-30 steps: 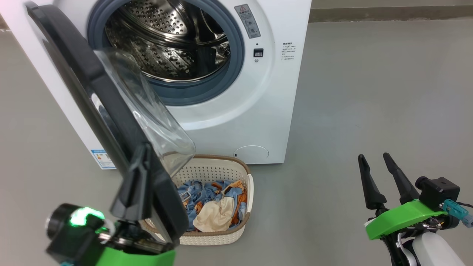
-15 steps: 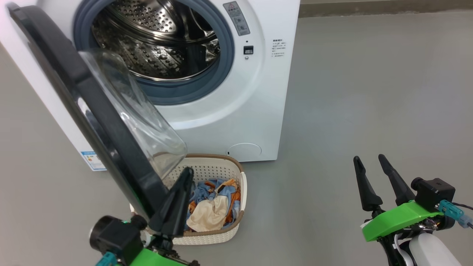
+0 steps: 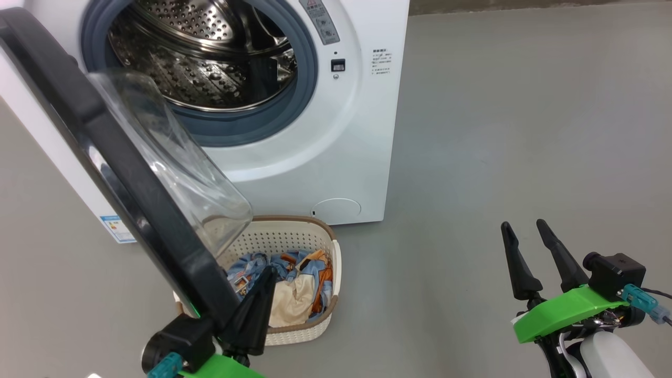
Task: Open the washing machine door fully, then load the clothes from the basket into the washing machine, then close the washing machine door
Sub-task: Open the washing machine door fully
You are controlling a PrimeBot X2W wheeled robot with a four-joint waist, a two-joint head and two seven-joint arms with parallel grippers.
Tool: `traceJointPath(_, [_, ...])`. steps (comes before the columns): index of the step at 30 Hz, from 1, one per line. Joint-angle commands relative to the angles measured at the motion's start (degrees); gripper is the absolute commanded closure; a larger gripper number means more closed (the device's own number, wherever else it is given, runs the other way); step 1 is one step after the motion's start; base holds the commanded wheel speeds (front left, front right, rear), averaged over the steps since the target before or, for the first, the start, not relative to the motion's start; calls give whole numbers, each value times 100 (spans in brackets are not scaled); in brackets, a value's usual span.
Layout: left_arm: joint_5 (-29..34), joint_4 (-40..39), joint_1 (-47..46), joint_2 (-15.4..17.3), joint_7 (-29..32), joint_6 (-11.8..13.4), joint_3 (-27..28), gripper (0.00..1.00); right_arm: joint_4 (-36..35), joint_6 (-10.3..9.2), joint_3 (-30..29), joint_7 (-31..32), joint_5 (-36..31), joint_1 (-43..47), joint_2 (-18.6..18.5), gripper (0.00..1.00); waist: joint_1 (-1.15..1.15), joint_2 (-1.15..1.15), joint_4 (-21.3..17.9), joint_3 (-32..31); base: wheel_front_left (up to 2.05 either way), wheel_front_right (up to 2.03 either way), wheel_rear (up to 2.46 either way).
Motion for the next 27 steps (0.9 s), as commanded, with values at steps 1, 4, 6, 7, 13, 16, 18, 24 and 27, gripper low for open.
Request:
traceJointPath(1, [-42, -70, -265, 6, -32, 11, 187, 100, -128, 33, 87, -71, 47, -115, -20, 0, 0, 0, -7, 13, 0, 0, 0])
traceJointPath(4, [-90, 122, -307, -15, -72, 1, 164, 100, -132, 33, 66, -71, 42, -120, -6, 0, 0, 0, -7, 34, 0, 0, 0])
traceJointPath(6, [-113, 218, -334, -24, -109, 0, 164, 100, -131, 33, 56, -71, 41, -123, 2, 0, 0, 0, -5, 41, 0, 0, 0])
traceJointPath(7, [-123, 259, -349, -28, -135, 8, 176, 100, -130, 33, 52, -71, 43, -125, 5, 0, 0, 0, -2, 42, 0, 0, 0])
traceJointPath(13, [-225, 493, -406, -54, -257, 72, 277, 100, -105, 33, 54, -71, 40, -126, 23, 0, 0, 0, 35, 21, 0, 0, 0])
traceJointPath(16, [-327, 575, -414, -73, -320, 122, 375, 100, -87, 33, 72, -71, 46, -125, 23, 0, 0, 0, 59, 3, 0, 0, 0])
traceJointPath(18, [-434, 624, -421, -90, -338, 131, 441, 100, -82, 33, 76, -71, 48, -121, 18, 0, 0, 0, 84, -8, 0, 0, 0])
traceJointPath(24, [-547, 689, -429, -91, -379, 177, 530, 100, -83, 33, 70, -71, 52, -87, 4, 0, 0, 0, 238, -25, 0, 0, 0])
traceJointPath(27, [-563, 692, -410, -61, -386, 202, 555, 100, -86, 33, 65, -71, 52, -81, -3, 0, 0, 0, 361, -22, 0, 0, 0])
